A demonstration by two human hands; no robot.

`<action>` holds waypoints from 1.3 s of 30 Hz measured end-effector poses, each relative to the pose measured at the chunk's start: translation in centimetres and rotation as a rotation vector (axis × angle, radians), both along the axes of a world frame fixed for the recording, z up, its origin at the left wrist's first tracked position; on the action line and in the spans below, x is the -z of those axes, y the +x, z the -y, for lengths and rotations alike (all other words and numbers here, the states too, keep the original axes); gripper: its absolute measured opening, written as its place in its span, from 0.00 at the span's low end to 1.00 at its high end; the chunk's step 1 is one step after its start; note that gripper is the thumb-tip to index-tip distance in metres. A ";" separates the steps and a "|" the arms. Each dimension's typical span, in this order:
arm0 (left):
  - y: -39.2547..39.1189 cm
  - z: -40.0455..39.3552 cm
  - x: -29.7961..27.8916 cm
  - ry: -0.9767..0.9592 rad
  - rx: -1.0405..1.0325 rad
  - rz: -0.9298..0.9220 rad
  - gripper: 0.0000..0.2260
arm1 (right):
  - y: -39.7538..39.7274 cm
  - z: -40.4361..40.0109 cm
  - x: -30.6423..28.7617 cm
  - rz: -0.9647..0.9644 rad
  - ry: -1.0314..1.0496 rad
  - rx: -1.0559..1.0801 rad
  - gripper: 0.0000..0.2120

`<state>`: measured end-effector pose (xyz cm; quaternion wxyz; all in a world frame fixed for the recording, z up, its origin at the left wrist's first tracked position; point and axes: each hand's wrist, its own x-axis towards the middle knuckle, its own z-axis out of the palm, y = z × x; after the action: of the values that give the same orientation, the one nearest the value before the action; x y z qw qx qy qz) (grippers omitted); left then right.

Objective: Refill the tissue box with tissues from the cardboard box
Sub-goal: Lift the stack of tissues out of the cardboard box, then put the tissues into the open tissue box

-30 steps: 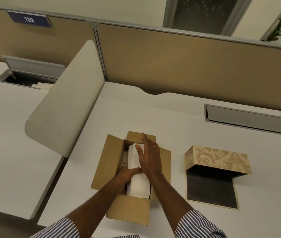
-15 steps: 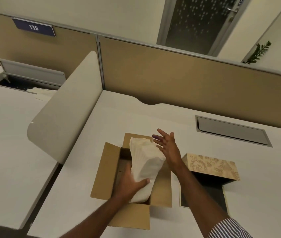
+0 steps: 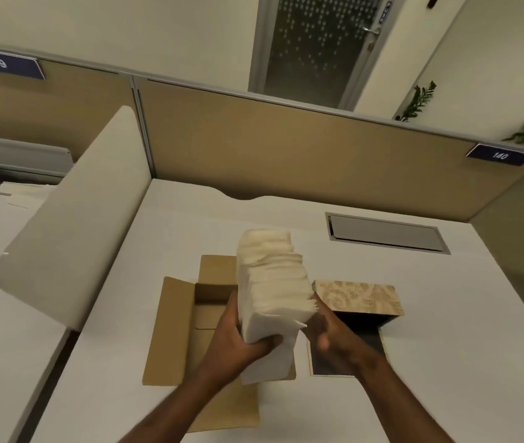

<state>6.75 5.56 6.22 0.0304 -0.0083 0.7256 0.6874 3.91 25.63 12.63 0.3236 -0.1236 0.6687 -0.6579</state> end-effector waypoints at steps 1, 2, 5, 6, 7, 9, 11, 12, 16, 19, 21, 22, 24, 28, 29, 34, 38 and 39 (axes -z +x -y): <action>-0.1 -0.4 -0.2 -0.001 0.029 -0.003 0.35 | 0.0 -0.7 0.0 -0.087 0.025 0.013 0.50; -0.3 -0.9 -0.5 -0.006 0.065 -0.002 0.35 | 0.0 -1.1 -0.1 -0.146 0.029 0.028 0.49; -0.7 -2.6 -0.9 -0.050 0.184 0.015 0.36 | -0.3 -2.1 -0.8 -0.242 0.040 0.221 0.51; -0.9 -3.3 -1.0 -0.076 0.212 0.021 0.36 | -0.4 -2.7 -1.0 -0.273 0.046 0.264 0.53; -1.0 -4.1 -1.1 -0.102 0.232 0.027 0.36 | -0.6 -3.3 -1.3 -0.289 0.050 0.295 0.55; -1.2 -5.7 -1.3 -0.154 0.255 0.042 0.36 | -1.0 -5.0 -1.8 -0.310 0.062 0.311 0.57; -1.5 -7.1 -1.4 -0.241 0.270 0.046 0.35 | -1.4 -7.3 -2.0 -0.324 0.095 0.292 0.58; -1.7 -7.8 -1.4 -0.298 0.282 0.042 0.34 | -1.6 -8.6 -2.1 -0.331 0.124 0.289 0.58; -2.3 -10.7 -1.8 -0.528 0.383 0.003 0.32 | -1.8 -14.1 -1.2 -0.315 0.242 0.222 0.52; -2.7 -13.4 -1.8 -0.691 0.456 -0.058 0.32 | -1.4 -18.8 0.9 -0.244 0.311 0.167 0.47; -3.1 -15.3 -1.3 -0.808 0.497 -0.112 0.33 | -0.8 -21.5 2.9 -0.214 0.351 0.186 0.47; -3.4 -16.2 -0.8 -0.873 0.522 -0.137 0.34 | -0.5 -22.7 4.0 -0.207 0.367 0.196 0.46; -4.1 -18.1 0.5 -1.013 0.579 -0.192 0.33 | 0.3 -24.5 6.6 -0.212 0.406 0.219 0.41; -4.9 -21.4 4.4 -1.205 0.680 -0.303 0.29 | 1.5 -26.9 11.9 -0.218 0.482 0.296 0.35; -5.1 -21.9 5.5 -1.238 0.692 -0.323 0.30 | 1.6 -27.4 13.1 -0.218 0.491 0.311 0.34; -4.9 -22.9 10.1 -1.273 0.654 -0.359 0.31 | 1.3 -28.3 17.1 -0.200 0.502 0.336 0.30; -4.6 -21.8 12.1 -1.275 0.605 -0.336 0.35 | 0.3 -28.2 18.8 -0.219 0.497 0.292 0.30; -4.4 -21.3 12.4 -1.267 0.597 -0.309 0.36 | 0.1 -28.4 19.1 -0.226 0.504 0.286 0.31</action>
<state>2.39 26.87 -6.14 0.1031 0.2720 0.9525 0.0898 4.04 54.02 -6.49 0.1718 -0.0169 0.8531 -0.4924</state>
